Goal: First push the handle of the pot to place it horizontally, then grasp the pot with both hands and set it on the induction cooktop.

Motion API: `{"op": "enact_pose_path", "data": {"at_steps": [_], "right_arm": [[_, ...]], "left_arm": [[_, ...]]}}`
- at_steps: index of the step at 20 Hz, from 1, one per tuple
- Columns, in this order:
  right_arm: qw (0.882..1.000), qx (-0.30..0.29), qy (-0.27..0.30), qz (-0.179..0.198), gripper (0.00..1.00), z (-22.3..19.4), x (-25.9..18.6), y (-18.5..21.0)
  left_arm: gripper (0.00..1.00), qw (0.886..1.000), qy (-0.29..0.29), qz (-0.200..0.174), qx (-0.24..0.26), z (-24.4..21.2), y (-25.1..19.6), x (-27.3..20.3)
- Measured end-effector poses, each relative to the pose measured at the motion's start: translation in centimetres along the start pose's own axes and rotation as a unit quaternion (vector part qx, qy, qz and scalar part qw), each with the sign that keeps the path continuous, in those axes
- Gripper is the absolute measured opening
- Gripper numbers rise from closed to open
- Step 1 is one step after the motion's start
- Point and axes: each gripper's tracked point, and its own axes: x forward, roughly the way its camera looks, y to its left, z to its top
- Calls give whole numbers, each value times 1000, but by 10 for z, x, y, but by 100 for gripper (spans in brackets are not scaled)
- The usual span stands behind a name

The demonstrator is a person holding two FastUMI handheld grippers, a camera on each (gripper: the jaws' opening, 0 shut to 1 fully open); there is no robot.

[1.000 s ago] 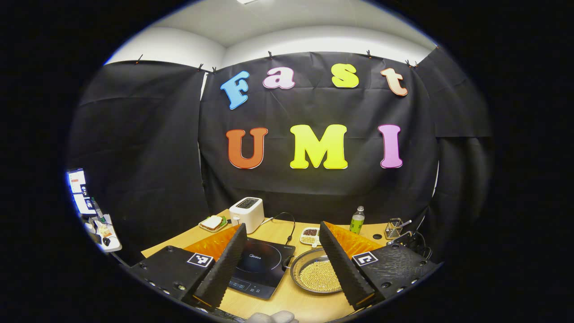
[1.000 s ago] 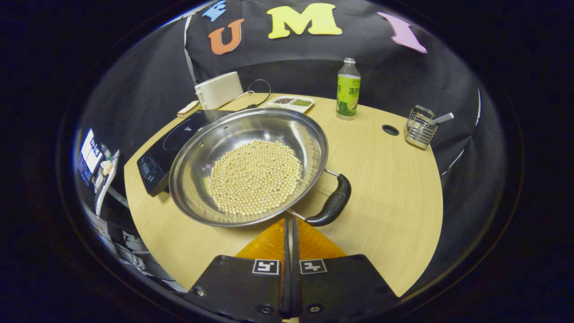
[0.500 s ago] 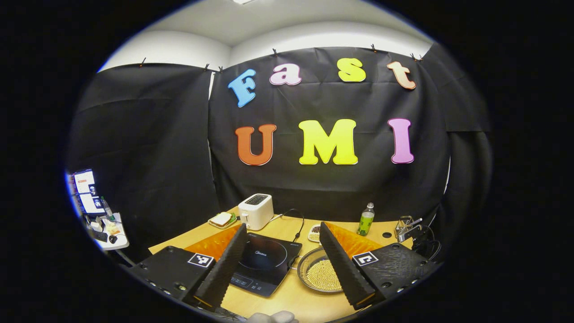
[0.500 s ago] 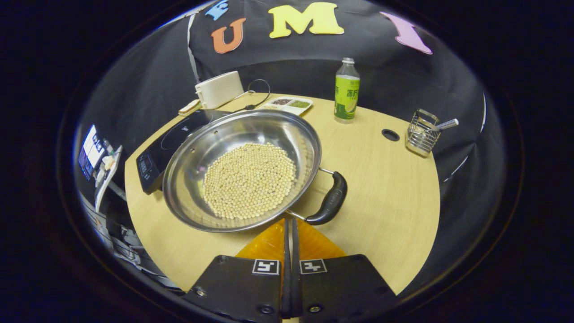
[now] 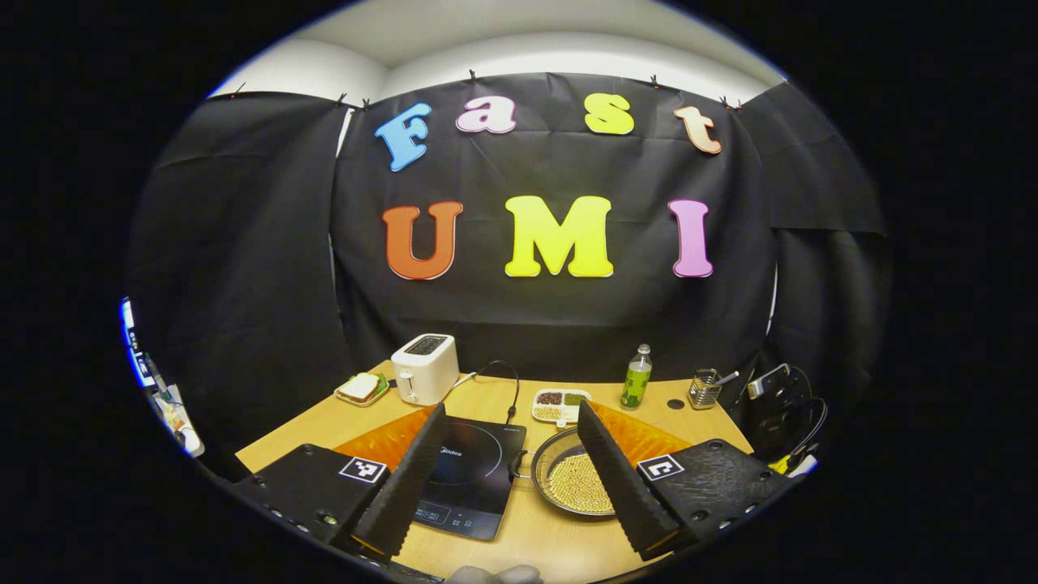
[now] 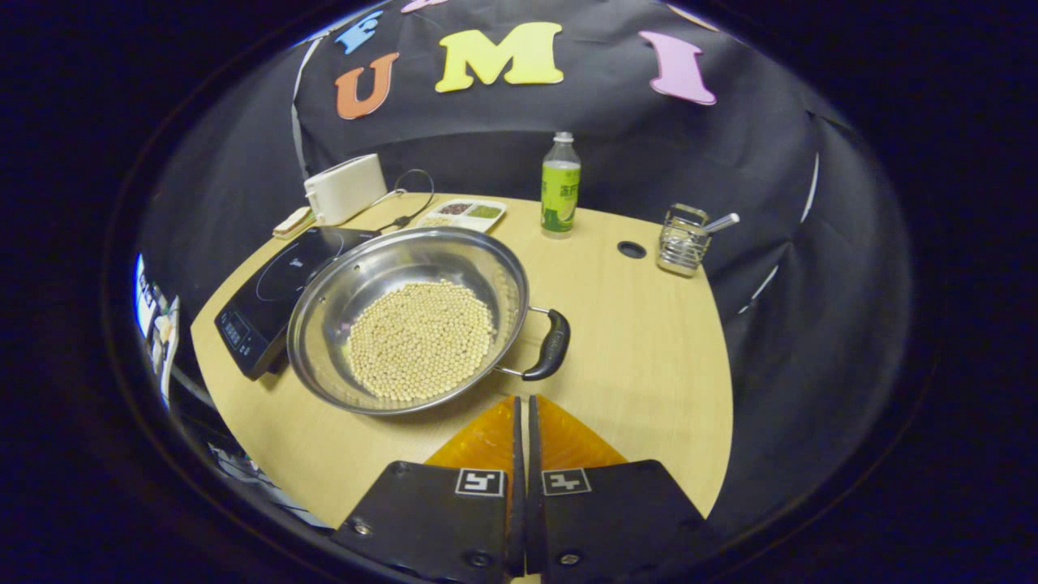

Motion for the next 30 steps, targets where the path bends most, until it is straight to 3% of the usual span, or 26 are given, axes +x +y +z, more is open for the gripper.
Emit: {"op": "enact_pose_path", "data": {"at_steps": [3,5,6,9,11,13,22,30], "right_arm": [[999,28,-16,-30,17,-3,-26,5],[998,43,-25,-46,46,-4,-38,8],[997,50,-28,-46,67,-3,-43,10],[996,58,-32,-55,88,-1,-45,10],[996,62,-33,-62,87,3,-38,6],[996,65,-28,-53,92,8,-26,8],[997,75,16,-21,93,29,63,5],[996,70,56,-2,92,28,106,1]], "left_arm": [[98,999,17,-42,3,-18,10,13],[98,998,31,-61,10,-33,13,23],[97,997,37,-69,12,-40,12,29],[96,994,59,-87,8,-65,7,47],[96,992,89,-91,-3,-91,2,62],[96,990,113,-83,-7,-112,1,81],[96,976,209,-57,-11,-193,-15,172],[96,961,274,-47,-3,-238,-26,200]]}}
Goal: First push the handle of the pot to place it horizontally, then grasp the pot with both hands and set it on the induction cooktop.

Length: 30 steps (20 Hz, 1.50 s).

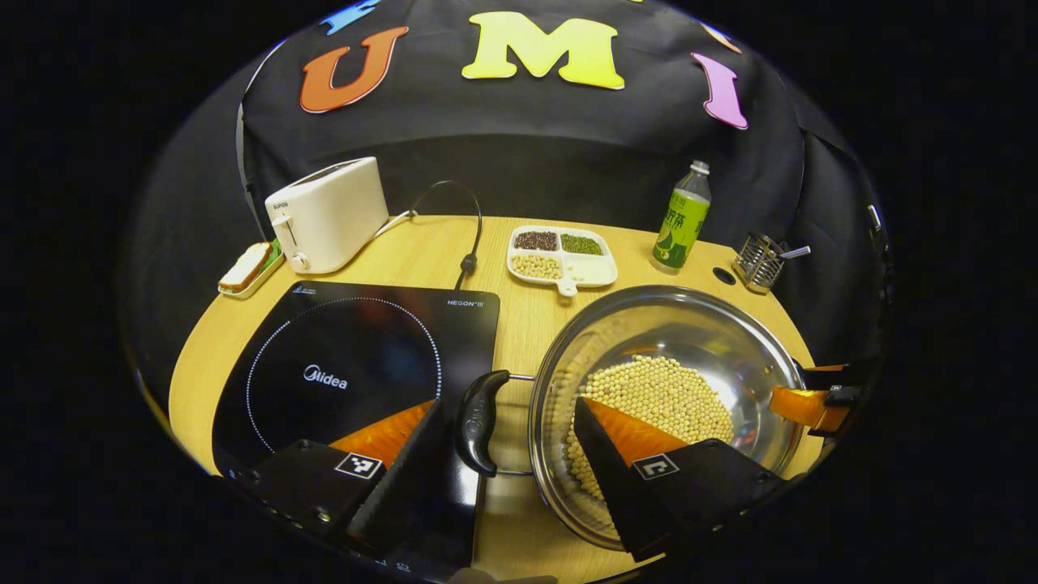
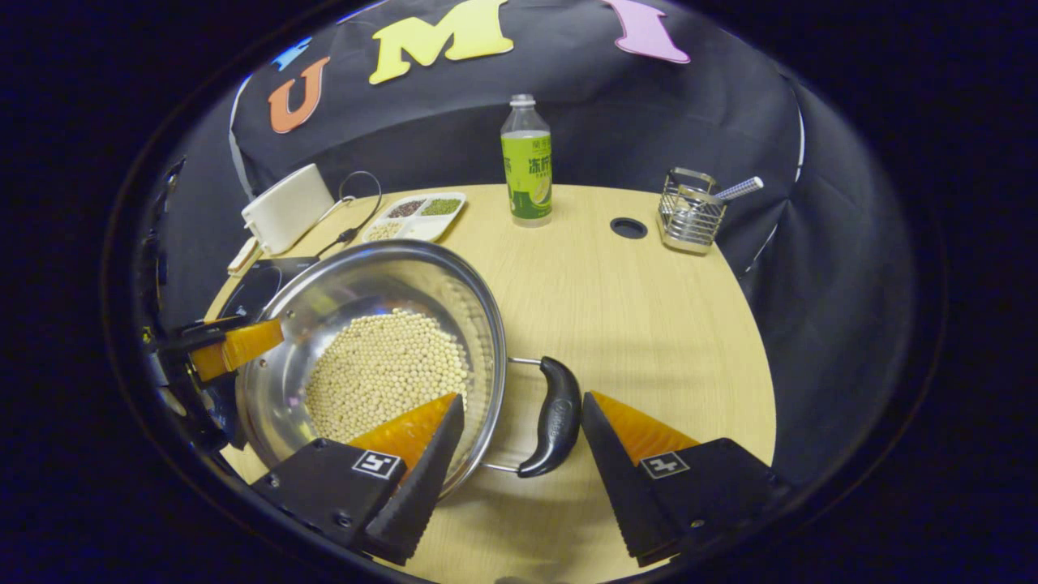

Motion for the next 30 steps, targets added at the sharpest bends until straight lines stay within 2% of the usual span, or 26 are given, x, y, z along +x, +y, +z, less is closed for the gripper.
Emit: {"op": "enact_pose_path", "data": {"at_steps": [3,4,5,6,7,9,13,14,15,19,20,21,22,23,27,30], "right_arm": [[1000,7,22,12,92,-7,6,3],[999,7,29,13,80,-9,8,4],[999,9,31,12,81,-9,11,4],[999,11,37,8,76,-10,10,2],[999,17,39,3,75,-11,10,2],[999,21,41,-6,70,-9,9,2],[999,18,42,-11,69,-8,10,2],[999,19,39,-10,68,-7,11,1],[999,23,35,-10,67,-6,10,2],[999,32,35,-21,63,-7,9,0],[999,37,29,-25,63,-5,4,0],[999,35,24,-31,62,-4,-3,0],[999,32,17,-37,62,-4,-12,1],[999,32,9,-42,61,-1,-20,2],[998,32,-15,-48,64,10,-42,20],[998,36,-28,-45,62,17,-53,44]], "left_arm": [[95,1000,-1,7,25,4,-2,8],[95,999,2,14,34,3,0,10],[92,999,3,26,43,2,5,11],[86,998,4,30,46,2,6,12],[75,998,5,31,48,1,6,13],[70,998,4,35,52,1,9,13],[66,998,22,37,35,2,9,14],[75,998,27,36,35,3,8,11],[63,998,33,35,32,2,8,12],[59,998,61,28,17,-2,7,6],[69,998,60,22,18,-1,6,5],[59,998,58,16,18,-1,6,1],[69,998,53,11,19,2,5,-3],[59,999,46,6,19,7,5,-8],[59,999,23,-6,22,25,18,-27],[58,1000,8,-7,29,37,39,-41]]}}
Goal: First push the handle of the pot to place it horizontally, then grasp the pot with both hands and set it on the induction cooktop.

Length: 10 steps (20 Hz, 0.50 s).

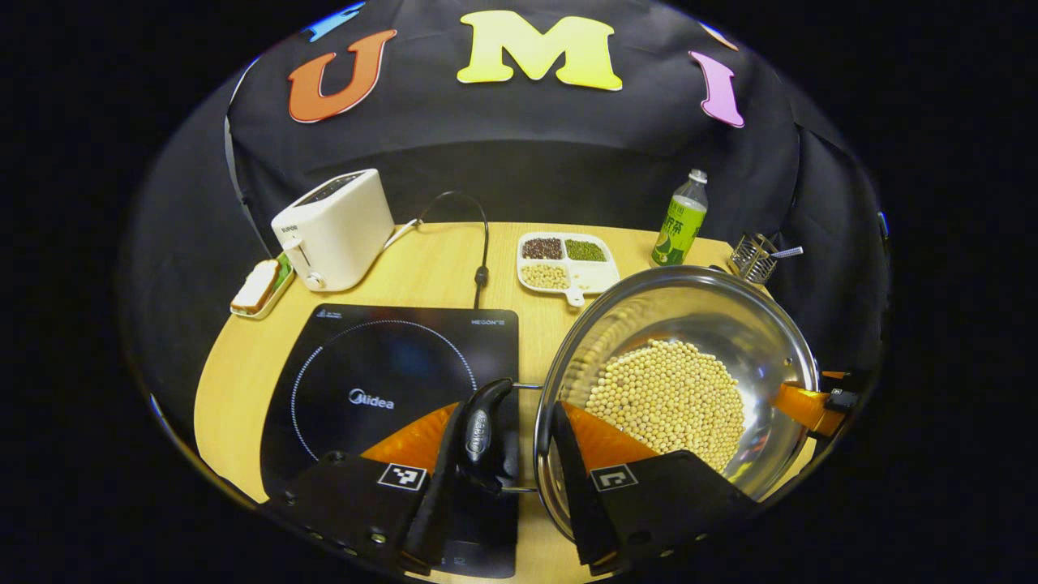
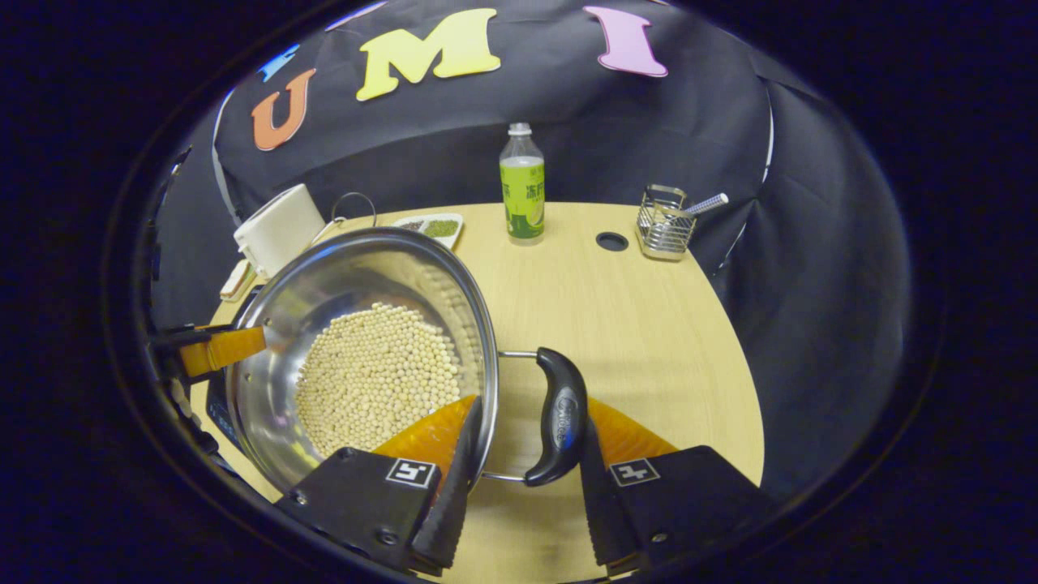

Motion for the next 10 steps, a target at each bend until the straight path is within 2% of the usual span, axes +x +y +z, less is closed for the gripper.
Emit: {"op": "enact_pose_path", "data": {"at_steps": [2,3,4,7,8,10], "right_arm": [[1000,1,-4,4,64,4,-7,19],[1000,2,-7,7,61,6,-10,29],[1000,-1,-10,9,64,8,-13,39],[1000,-6,-16,17,61,14,-18,71],[1000,-6,-16,19,64,15,-19,80],[1000,-10,-15,23,61,17,-18,100]], "left_arm": [[58,1000,-5,3,2,4,19,-9],[59,1000,-9,5,0,6,29,-12],[58,1000,-9,7,-1,7,39,-17],[59,1000,-14,14,-7,10,69,-25],[58,1000,-14,16,-8,11,78,-27],[58,1000,-15,22,-8,12,96,-32]]}}
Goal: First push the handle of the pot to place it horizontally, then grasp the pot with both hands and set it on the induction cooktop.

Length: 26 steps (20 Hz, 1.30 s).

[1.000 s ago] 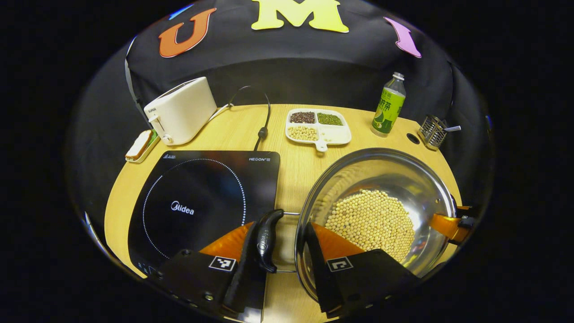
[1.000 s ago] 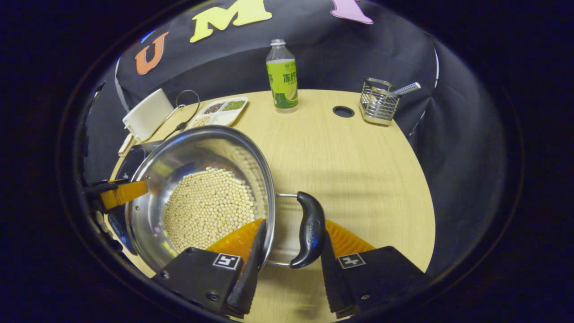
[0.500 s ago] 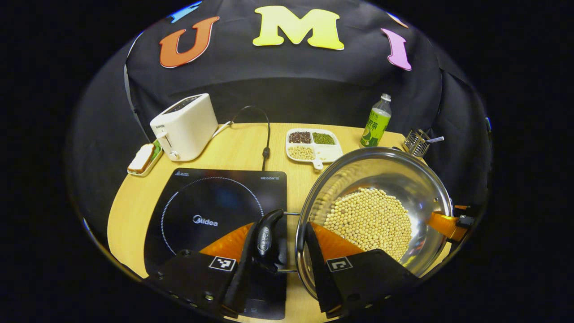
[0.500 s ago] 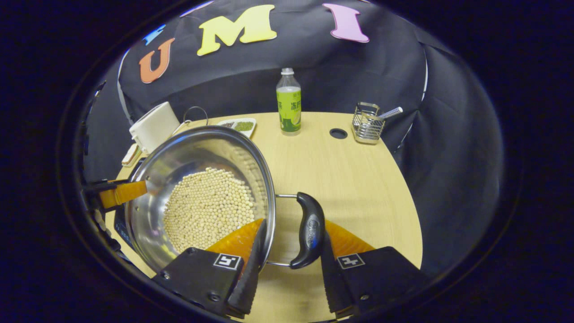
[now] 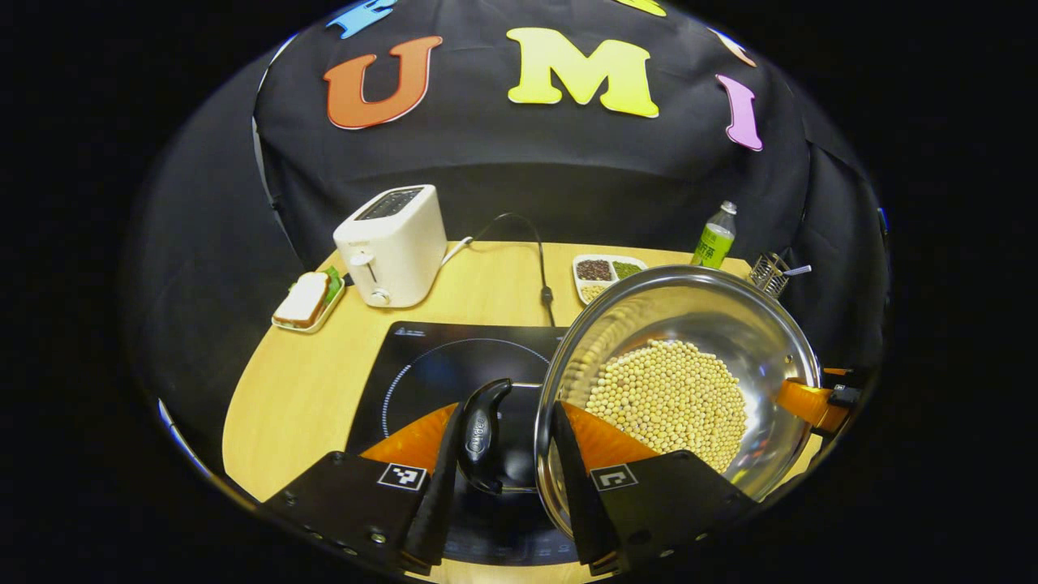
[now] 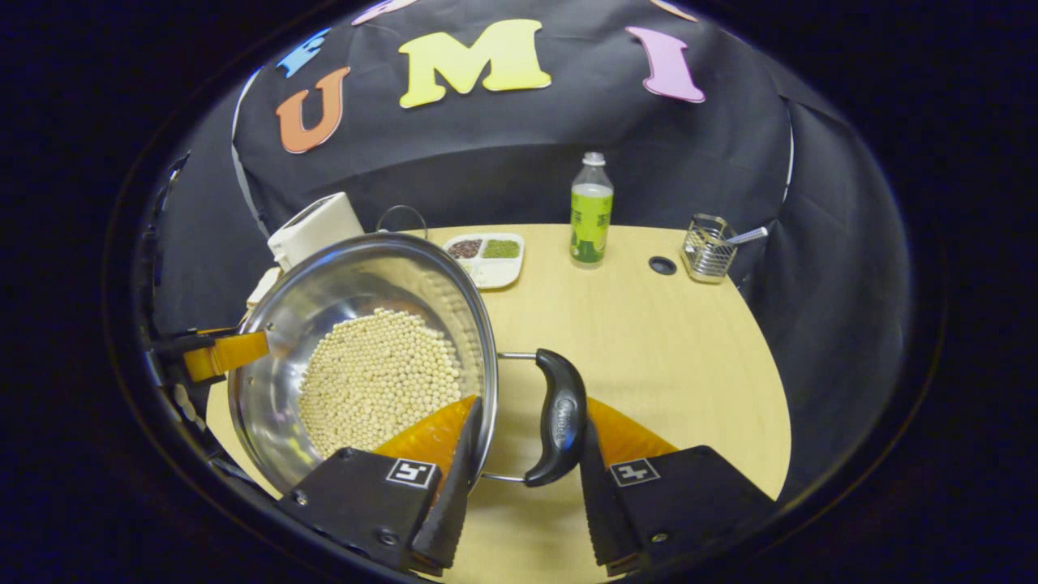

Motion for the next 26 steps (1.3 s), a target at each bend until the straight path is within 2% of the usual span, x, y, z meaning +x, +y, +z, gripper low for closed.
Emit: {"op": "enact_pose_path", "data": {"at_steps": [14,15,16,26], "right_arm": [[999,-6,36,26,61,-3,26,107],[999,-6,40,27,64,-3,30,113],[999,-4,42,26,61,-5,32,118],[998,-13,66,21,61,-3,55,157]], "left_arm": [[58,999,20,32,-5,-9,105,6],[58,999,23,33,-5,-9,110,9],[59,999,25,33,-4,-9,115,11],[59,998,42,42,-10,-17,155,35]]}}
